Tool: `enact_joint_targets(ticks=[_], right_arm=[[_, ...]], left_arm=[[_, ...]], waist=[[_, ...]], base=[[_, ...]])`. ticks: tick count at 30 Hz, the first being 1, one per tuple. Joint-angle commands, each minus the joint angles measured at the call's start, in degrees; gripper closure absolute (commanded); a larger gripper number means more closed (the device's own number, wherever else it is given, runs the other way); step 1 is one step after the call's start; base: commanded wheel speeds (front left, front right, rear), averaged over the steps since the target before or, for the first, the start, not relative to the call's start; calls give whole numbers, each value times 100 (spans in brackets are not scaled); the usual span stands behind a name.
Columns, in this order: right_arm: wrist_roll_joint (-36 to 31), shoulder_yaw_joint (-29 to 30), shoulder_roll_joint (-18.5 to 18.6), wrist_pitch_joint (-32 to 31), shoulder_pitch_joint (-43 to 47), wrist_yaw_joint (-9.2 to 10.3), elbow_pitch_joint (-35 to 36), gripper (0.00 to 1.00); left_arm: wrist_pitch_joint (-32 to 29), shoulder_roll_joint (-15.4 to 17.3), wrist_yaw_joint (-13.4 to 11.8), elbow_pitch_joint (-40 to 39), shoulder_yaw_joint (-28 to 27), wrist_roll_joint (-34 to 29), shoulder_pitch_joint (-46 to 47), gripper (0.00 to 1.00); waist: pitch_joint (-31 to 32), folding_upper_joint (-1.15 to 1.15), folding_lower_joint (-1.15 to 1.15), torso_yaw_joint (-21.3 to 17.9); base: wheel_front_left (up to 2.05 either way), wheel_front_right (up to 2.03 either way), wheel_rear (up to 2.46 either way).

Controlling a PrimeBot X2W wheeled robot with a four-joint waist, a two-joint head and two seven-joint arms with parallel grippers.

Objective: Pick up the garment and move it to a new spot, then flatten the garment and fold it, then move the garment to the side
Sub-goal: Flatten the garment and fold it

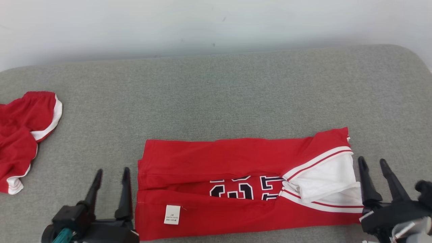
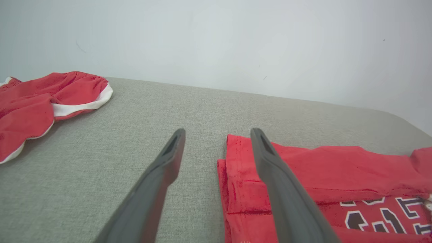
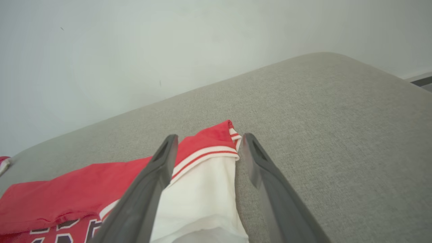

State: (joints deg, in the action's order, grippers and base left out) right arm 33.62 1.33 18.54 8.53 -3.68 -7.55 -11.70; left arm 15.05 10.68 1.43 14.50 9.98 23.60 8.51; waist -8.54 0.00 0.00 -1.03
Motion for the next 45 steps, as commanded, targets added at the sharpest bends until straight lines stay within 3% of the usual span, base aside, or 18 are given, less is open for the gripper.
enact_joint_targets(ticks=[1,9,20,21,22,23,24,30,40,45], right_arm=[[-116,-19,5,-135,-133,14,-158,0],[-531,-78,35,-668,-717,14,-1401,0],[-613,-544,-110,-741,-1019,14,-2622,0],[-569,-616,-148,-759,-1037,13,-2692,5],[-528,-705,-165,-768,-1052,9,-2743,64],[-528,-705,-165,-768,-1052,9,-2743,64],[-490,-774,-160,-754,-1066,0,-2775,100],[-255,-969,22,-636,-1203,5,-2971,100],[-146,-365,811,-128,-1416,15,-3604,100],[-256,-417,924,32,-1432,15,-3534,100]], left_arm=[[18,-134,-27,-178,-213,-206,-163,0],[18,-633,100,-707,-928,-1184,-615,0],[18,-788,244,-635,-1150,-1463,-982,0],[18,-786,235,-628,-1121,-1424,-989,0],[18,-783,217,-626,-1100,-1392,-1002,0],[18,-783,217,-626,-1100,-1392,-1002,0],[18,-782,199,-625,-1083,-1372,-1014,0],[18,-784,141,-610,-1026,-1364,-1104,0],[18,-784,70,-606,-928,-1335,-1229,0],[18,-784,59,-606,-934,-1295,-1349,0]], waist=[[5,0,0,26],[72,0,0,226],[163,0,0,329],[174,0,0,336],[185,0,0,342],[185,0,0,342],[197,0,0,346],[314,0,0,316],[501,0,0,281],[551,0,0,169]], base=[[0,0,0],[0,0,0],[0,0,0],[0,0,0],[0,0,0],[0,0,0],[0,0,0],[0,0,0],[0,0,0],[0,0,0]])
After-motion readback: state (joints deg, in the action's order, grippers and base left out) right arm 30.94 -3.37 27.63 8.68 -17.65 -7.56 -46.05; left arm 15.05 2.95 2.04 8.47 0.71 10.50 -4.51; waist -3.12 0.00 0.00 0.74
